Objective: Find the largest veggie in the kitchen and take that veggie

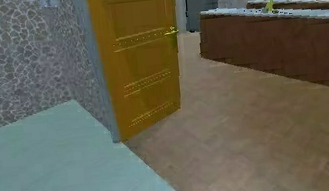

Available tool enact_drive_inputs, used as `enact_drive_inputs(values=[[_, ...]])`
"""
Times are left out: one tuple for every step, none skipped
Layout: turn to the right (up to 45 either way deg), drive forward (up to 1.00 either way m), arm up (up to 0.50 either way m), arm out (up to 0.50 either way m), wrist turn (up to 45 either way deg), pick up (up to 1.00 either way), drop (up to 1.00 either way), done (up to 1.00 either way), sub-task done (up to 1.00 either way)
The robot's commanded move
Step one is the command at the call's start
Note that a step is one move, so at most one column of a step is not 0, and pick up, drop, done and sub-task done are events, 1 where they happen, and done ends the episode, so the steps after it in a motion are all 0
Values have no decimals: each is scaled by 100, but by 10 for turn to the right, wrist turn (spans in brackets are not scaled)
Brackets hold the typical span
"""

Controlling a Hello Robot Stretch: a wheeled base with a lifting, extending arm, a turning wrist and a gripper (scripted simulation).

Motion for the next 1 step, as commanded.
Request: enact_drive_inputs(values=[[0,70,0,0,0,0,0,0,0]])
